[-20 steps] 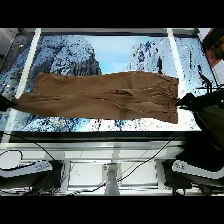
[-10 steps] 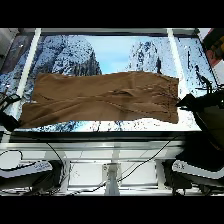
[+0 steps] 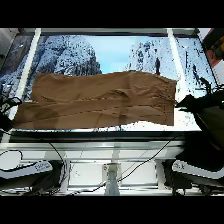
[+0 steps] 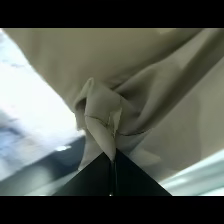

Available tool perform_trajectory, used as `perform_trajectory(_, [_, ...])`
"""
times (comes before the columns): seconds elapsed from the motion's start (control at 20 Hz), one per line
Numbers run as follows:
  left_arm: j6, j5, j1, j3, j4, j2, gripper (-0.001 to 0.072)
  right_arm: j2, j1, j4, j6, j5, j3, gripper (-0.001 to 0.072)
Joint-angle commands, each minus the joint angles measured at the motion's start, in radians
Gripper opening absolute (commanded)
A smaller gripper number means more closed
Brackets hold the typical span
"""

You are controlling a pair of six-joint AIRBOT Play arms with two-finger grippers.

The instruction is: Fold the clothes and pants, and hang the long-sleeved shirts on hangers.

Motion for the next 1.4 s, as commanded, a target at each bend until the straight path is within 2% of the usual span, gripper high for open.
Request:
perform_trajectory(0.0, [-0.025, 0.104, -0.027, -0.002, 0.034, 0.005, 0.0018, 0.000, 0.000, 0.001, 0.006, 0.053, -0.001, 0.0366])
perform_trajectory(0.2, [-0.026, 0.097, -0.029, -0.002, 0.031, 0.005, 0.0020, 0.000, 0.000, -0.002, 0.017, 0.040, -0.001, 0.0368])
perform_trajectory(0.25, [-0.026, 0.092, -0.029, -0.002, 0.031, 0.005, 0.0021, 0.000, 0.000, -0.007, 0.036, 0.007, -0.002, 0.0399])
perform_trajectory(0.3, [-0.026, 0.087, -0.029, -0.002, 0.031, 0.005, 0.0021, 0.000, 0.000, -0.011, 0.048, -0.037, -0.002, 0.0476])
perform_trajectory(0.45, [-0.026, 0.073, -0.029, -0.002, -0.003, 0.005, 0.0036, -0.002, 0.000, -0.040, 0.068, -0.193, -0.002, 0.0484])
perform_trajectory(0.5, [-0.026, 0.065, -0.029, -0.002, -0.015, 0.005, 0.0119, -0.008, 0.000, -0.060, 0.087, -0.229, -0.002, 0.0484])
perform_trajectory(0.55, [-0.028, 0.062, -0.029, -0.002, -0.027, 0.005, 0.0257, -0.023, 0.000, -0.076, 0.102, -0.251, -0.002, 0.0484])
perform_trajectory(0.6, [-0.051, 0.063, -0.029, -0.001, -0.042, 0.005, 0.0304, -0.043, 0.000, -0.080, 0.104, -0.264, -0.002, 0.0484])
perform_trajectory(0.7, [-0.106, 0.063, -0.029, -0.001, -0.048, 0.005, 0.0306, -0.096, 0.000, -0.067, 0.104, -0.281, -0.002, 0.0488])
perform_trajectory(0.75, [-0.139, 0.063, -0.029, -0.001, -0.048, 0.005, 0.0357, -0.125, 0.000, -0.061, 0.109, -0.296, -0.002, 0.0523])
perform_trajectory(0.8, [-0.187, 0.071, -0.029, -0.001, -0.047, 0.005, 0.0497, -0.150, 0.000, -0.055, 0.116, -0.312, -0.002, 0.0528])
perform_trajectory(0.85, [-0.243, 0.082, -0.029, 0.000, -0.047, 0.006, 0.0521, -0.173, 0.000, -0.047, 0.120, -0.333, -0.002, 0.0554])
perform_trajectory(1.05, [-0.461, 0.116, -0.029, 0.024, -0.048, 0.007, 0.0519, -0.220, 0.000, -0.009, 0.118, -0.430, -0.001, 0.0555])
perform_trajectory(1.2, [-0.527, 0.118, -0.032, 0.046, -0.048, 0.008, 0.0519, -0.241, 0.000, 0.074, 0.056, -0.455, 0.000, 0.0554])
perform_trajectory(1.35, [-0.528, 0.119, -0.041, 0.047, -0.052, 0.013, 0.0517, -0.269, 0.000, 0.174, -0.008, -0.451, 0.000, 0.0555])
